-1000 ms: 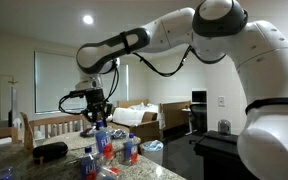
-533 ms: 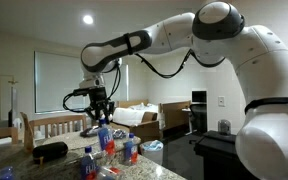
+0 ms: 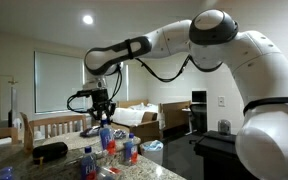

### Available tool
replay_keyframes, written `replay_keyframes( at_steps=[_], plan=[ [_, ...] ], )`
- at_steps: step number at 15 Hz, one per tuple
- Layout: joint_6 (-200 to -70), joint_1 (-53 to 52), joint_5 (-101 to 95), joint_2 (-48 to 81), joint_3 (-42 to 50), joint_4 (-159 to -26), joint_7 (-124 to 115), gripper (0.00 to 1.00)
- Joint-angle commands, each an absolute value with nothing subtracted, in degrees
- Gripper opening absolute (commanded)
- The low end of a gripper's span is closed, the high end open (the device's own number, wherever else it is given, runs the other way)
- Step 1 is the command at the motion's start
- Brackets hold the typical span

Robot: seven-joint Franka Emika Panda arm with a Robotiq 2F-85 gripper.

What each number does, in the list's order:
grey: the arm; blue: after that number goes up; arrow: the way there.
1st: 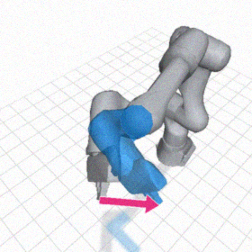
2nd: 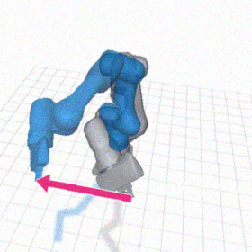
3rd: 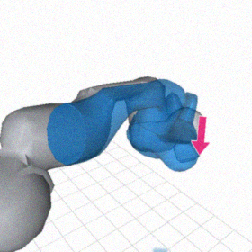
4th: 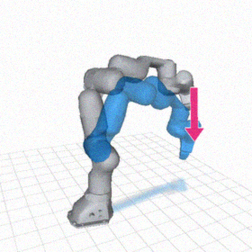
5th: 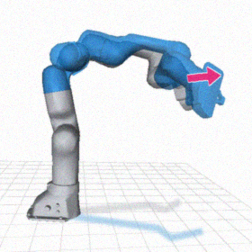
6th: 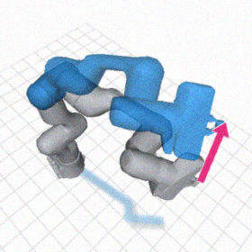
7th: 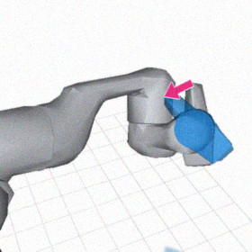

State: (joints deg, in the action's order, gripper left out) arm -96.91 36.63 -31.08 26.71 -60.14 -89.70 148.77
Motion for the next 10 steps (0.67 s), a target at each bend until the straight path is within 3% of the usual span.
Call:
replay_keyframes(
  at_steps=[1,10],
  plan=[
    [-96.96,35.95,-35.63,32.83,-61.73,-85.84,149.37,0.13],
    [-95.55,32.10,-40.01,39.65,-59.28,-79.01,149.34,0.13]
  ],
)
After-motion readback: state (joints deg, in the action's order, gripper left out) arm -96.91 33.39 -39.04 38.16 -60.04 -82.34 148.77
